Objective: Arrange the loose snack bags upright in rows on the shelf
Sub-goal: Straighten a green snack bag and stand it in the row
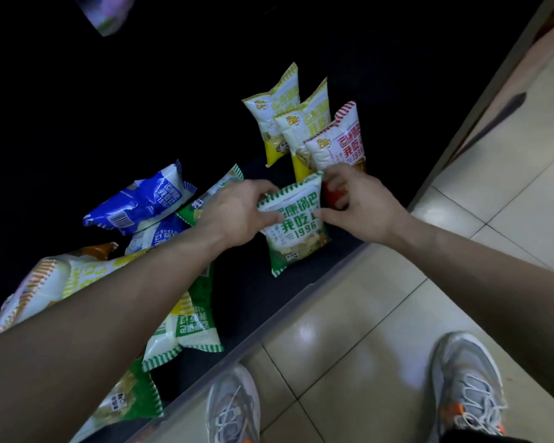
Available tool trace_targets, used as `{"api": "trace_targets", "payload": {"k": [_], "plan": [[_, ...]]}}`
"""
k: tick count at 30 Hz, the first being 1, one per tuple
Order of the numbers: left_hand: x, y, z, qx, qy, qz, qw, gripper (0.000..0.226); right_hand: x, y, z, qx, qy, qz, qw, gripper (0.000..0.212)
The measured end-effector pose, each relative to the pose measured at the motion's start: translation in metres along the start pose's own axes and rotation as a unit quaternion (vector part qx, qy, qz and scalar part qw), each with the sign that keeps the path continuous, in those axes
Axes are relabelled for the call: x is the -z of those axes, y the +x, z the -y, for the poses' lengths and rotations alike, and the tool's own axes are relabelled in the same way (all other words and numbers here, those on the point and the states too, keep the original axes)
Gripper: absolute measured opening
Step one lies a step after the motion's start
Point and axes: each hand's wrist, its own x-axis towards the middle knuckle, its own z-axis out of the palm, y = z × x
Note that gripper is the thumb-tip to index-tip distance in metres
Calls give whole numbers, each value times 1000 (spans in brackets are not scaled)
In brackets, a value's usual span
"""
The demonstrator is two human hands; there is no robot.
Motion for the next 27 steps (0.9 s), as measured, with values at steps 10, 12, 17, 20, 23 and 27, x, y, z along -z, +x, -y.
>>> {"api": "trace_targets", "payload": {"k": [10, 12, 17, 20, 23, 27], "plan": [[-10, 47, -74, 6, -111, -69, 991, 54, 26, -30, -67, -142, -138, 163, 967, 65], [-19, 57, -92, 4, -98, -84, 992, 52, 25, -33, -74, -141, -149, 170, 964, 66], [-37, 80, -118, 18, -50, -111, 992, 45, 28, -38, -82, -132, -156, 182, 962, 69], [-48, 83, -130, 3, -19, -105, 994, 36, 28, -42, -85, -126, -159, 189, 961, 66], [-53, 87, -135, -3, 1, -107, 994, 36, 29, -46, -90, -128, -156, 197, 960, 61], [-52, 90, -128, -10, -28, -95, 995, 46, 37, -49, -94, -127, -146, 189, 963, 65]]}}
